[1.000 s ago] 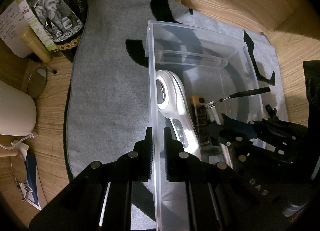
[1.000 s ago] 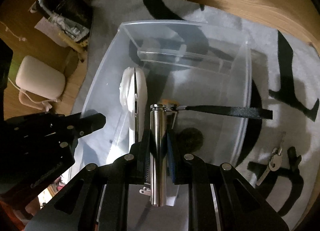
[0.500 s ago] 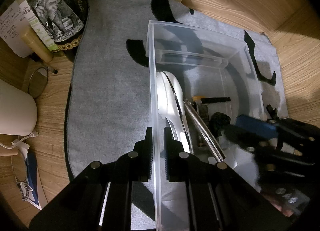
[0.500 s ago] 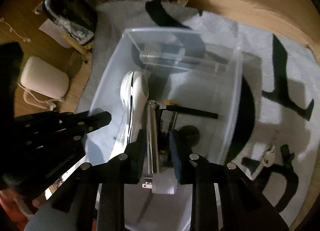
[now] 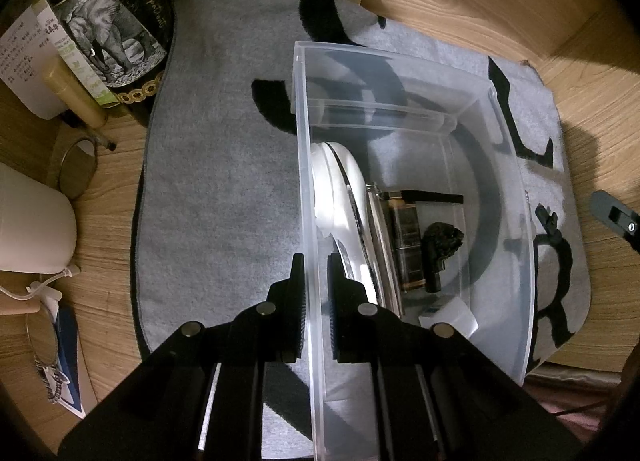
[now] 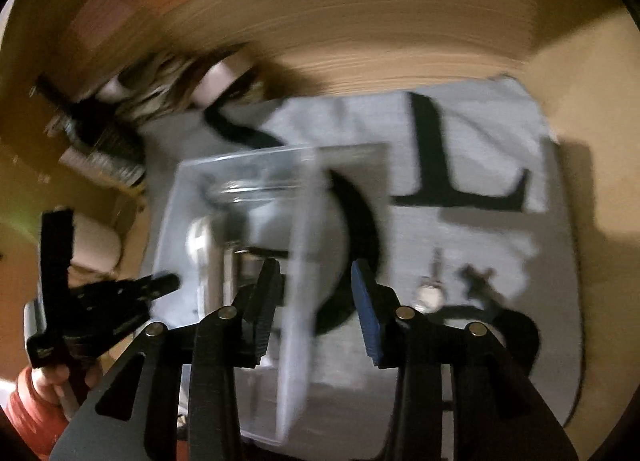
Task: Organize rigid objects
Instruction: 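Grasp the silver key ring with the right tool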
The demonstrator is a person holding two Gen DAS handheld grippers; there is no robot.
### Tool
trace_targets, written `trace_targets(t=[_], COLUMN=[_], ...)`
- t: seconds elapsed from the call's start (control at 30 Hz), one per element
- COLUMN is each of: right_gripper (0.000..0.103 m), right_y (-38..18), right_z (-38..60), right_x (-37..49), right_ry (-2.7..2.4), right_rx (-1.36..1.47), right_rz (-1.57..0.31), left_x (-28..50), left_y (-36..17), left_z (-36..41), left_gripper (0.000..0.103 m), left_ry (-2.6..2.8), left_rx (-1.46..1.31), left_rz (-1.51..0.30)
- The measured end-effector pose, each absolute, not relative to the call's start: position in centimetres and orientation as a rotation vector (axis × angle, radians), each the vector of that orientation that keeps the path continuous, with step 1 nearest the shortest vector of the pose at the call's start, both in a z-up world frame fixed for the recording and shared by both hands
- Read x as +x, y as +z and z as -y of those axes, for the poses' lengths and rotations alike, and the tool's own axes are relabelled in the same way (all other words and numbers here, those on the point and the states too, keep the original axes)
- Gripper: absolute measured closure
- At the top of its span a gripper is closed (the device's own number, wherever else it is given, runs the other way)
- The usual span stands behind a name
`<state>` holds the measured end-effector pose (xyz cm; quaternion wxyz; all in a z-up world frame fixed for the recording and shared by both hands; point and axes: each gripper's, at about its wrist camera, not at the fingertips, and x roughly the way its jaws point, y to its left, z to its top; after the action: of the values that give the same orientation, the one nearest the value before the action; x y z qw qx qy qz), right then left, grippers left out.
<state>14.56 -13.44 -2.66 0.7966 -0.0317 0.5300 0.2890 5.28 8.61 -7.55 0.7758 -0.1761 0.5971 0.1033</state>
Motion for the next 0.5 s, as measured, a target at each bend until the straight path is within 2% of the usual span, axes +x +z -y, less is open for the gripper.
trace_targets(t=[0.27,0.5], right_gripper=[0.065,0.065], right_y=[-5.8,-9.8], right_z=[18.9,19.3], right_x=[16.6,16.5], right_ry=[0.434,0.406], right_rx=[-0.019,-0.032], right_rz=[-1.216,-1.305], left_x=[5.2,5.2], left_y=[-7.6,-7.6], left_z=[-8.7,-8.6], left_gripper=[0.096,0.096], left_ry=[0.225,0.226], left_rx=[-0.384,-0.385], left_rz=[-1.293,-1.294])
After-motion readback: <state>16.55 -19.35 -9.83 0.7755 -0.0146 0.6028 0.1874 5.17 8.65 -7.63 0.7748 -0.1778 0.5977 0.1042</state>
